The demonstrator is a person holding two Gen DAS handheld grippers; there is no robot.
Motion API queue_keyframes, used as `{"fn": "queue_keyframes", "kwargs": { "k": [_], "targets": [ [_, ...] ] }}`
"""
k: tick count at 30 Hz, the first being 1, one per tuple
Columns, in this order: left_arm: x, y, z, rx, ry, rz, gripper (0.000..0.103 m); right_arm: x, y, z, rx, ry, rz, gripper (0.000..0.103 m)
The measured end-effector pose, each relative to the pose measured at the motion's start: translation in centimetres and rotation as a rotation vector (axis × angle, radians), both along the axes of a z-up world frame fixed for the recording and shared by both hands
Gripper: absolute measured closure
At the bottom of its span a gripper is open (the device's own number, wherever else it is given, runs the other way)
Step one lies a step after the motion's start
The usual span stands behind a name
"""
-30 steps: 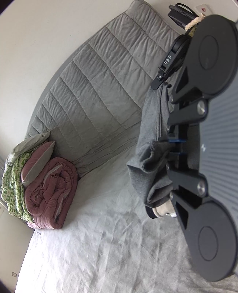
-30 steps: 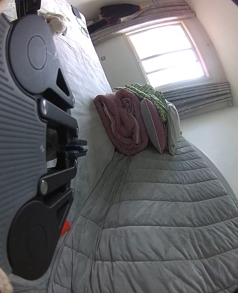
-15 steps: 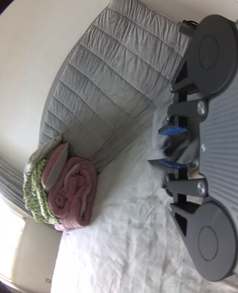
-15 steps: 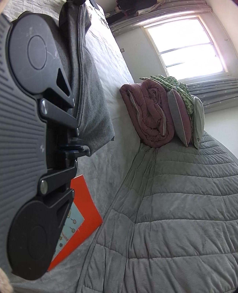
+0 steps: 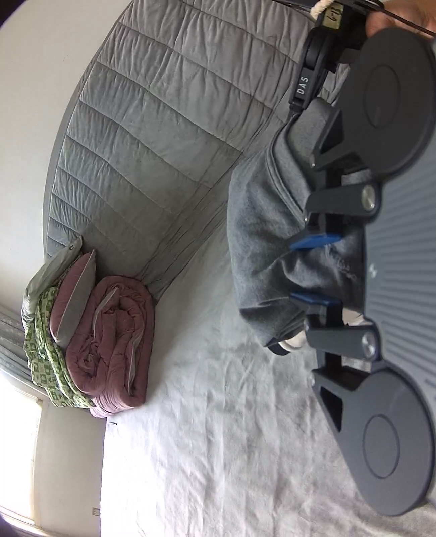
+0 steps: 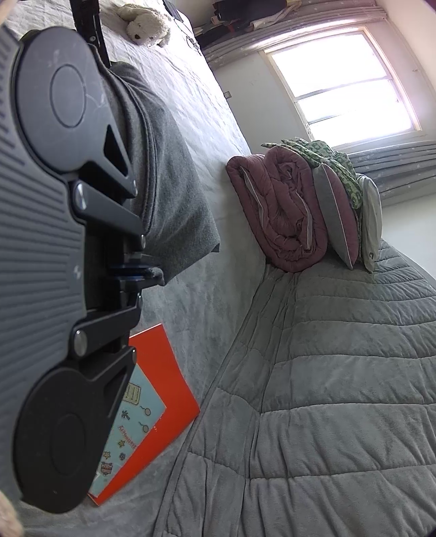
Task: Fold clothes
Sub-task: 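Lower the folded shirt onto the top of the clothes stack with both grippers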
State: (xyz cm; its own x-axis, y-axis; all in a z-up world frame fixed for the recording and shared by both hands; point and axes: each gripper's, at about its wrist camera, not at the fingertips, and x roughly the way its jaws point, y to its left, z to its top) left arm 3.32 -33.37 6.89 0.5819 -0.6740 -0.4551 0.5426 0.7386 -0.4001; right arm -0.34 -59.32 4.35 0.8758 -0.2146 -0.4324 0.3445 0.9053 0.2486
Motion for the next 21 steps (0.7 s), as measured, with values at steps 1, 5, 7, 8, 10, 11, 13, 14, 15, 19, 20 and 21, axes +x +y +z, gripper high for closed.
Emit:
{"fn": "queue_keyframes", "kwargs": {
  "k": [1, 5, 7, 8, 10, 11, 13, 14, 15, 19, 20, 21],
  "targets": [
    [0.1, 0.1, 0.5, -0.002, 0.005, 0.002, 0.074, 0.0, 0.1, 0.1, -0.006, 0.003, -0.002, 0.096],
    [0.5, 0.2, 1.8, -0.003, -0.001, 0.017, 0.064, 0.0, -0.3, 0.7, 0.021, -0.002, -0.018, 0.09],
    [0.7, 0.2, 2.2, -0.005, -0.004, 0.024, 0.063, 0.0, -0.7, 0.9, 0.051, -0.009, -0.029, 0.088],
    [0.8, 0.3, 2.4, -0.005, -0.004, 0.027, 0.062, -0.1, -0.9, 1.1, 0.065, -0.012, -0.036, 0.083],
    [1.0, 0.4, 2.8, -0.007, -0.003, 0.035, 0.062, -0.2, -1.4, 1.3, 0.092, -0.016, -0.052, 0.073],
    [1.1, 0.5, 2.9, -0.008, -0.003, 0.038, 0.061, -0.2, -1.6, 1.4, 0.106, -0.018, -0.058, 0.07],
    [1.3, 0.7, 3.2, -0.011, -0.003, 0.044, 0.06, -0.3, -2.1, 1.6, 0.135, -0.022, -0.06, 0.069],
    [1.4, 0.7, 3.4, -0.012, -0.003, 0.046, 0.059, -0.4, -2.3, 1.7, 0.146, -0.022, -0.063, 0.069],
    [1.4, 0.8, 3.5, -0.012, -0.001, 0.048, 0.059, -0.4, -2.5, 1.9, 0.155, -0.023, -0.066, 0.069],
    [1.3, 1.0, 3.9, -0.003, 0.008, 0.05, 0.058, -0.9, -2.6, 2.5, 0.166, -0.024, -0.08, 0.068],
    [1.2, 1.0, 4.0, 0.0, 0.01, 0.049, 0.057, -1.0, -2.6, 2.6, 0.165, -0.023, -0.083, 0.066],
    [1.1, 1.0, 4.2, 0.004, 0.01, 0.048, 0.056, -1.1, -2.5, 2.8, 0.163, -0.022, -0.086, 0.065]
  ]
}}
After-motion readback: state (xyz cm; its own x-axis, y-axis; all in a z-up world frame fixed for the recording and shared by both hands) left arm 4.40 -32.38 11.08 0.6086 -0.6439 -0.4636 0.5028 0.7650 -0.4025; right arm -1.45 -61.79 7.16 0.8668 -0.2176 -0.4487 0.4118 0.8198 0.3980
